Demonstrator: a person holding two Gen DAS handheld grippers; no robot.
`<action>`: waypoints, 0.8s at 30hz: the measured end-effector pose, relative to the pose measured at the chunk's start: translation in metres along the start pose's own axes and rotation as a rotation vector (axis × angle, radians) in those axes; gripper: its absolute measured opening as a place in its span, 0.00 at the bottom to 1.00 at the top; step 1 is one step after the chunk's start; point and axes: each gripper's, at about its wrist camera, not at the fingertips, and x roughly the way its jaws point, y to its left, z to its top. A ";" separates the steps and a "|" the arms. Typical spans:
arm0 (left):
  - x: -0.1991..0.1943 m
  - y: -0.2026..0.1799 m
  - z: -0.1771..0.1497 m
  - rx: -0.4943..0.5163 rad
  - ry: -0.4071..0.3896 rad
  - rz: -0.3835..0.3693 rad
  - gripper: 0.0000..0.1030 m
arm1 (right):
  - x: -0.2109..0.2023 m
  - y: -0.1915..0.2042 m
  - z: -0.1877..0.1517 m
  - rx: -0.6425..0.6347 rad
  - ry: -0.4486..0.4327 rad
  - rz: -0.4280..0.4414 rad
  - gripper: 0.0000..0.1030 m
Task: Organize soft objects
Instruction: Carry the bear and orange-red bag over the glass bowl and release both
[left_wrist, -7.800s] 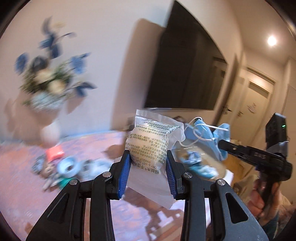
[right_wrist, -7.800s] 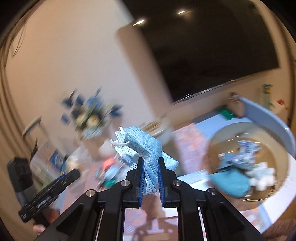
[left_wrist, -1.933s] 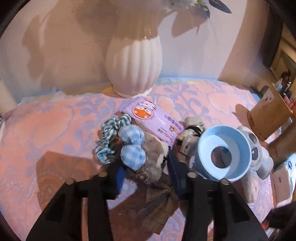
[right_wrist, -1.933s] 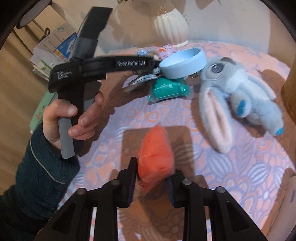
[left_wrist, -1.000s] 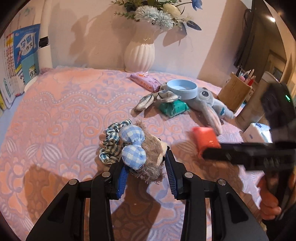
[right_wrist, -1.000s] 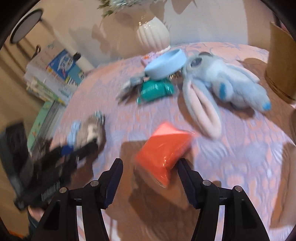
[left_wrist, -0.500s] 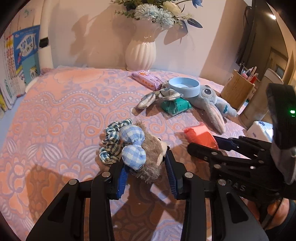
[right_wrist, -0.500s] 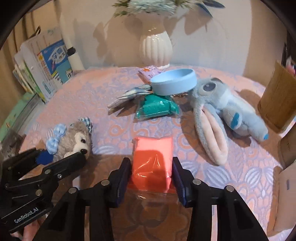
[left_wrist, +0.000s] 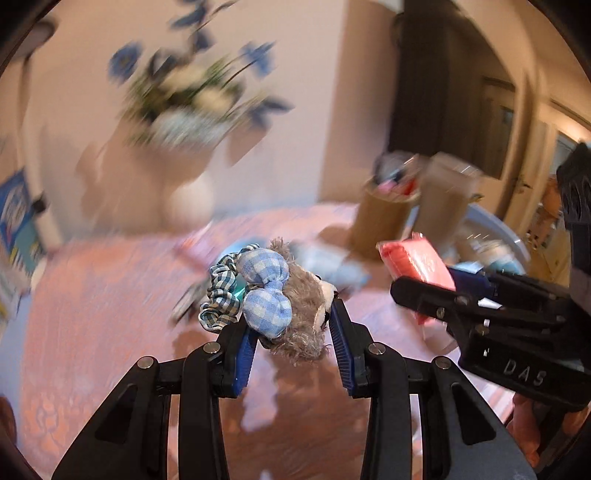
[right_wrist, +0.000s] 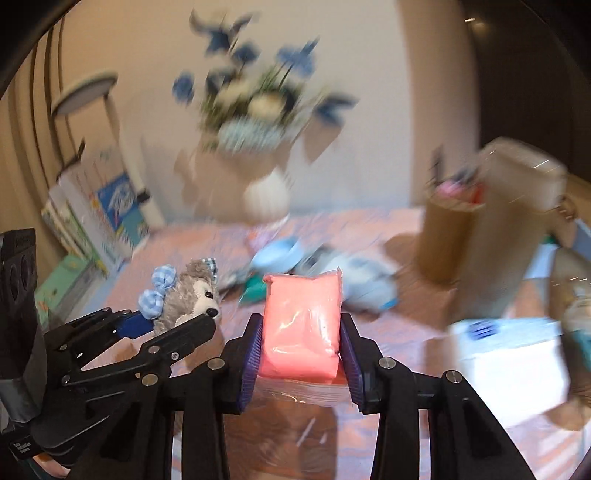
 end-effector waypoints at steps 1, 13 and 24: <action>-0.001 -0.009 0.009 0.013 -0.014 -0.009 0.34 | -0.011 -0.008 0.003 0.014 -0.018 -0.014 0.38; -0.012 -0.135 0.104 0.184 -0.170 -0.158 0.34 | -0.117 -0.145 0.020 0.243 -0.202 -0.187 0.38; 0.029 -0.246 0.125 0.293 -0.088 -0.308 0.34 | -0.143 -0.251 0.009 0.436 -0.231 -0.283 0.38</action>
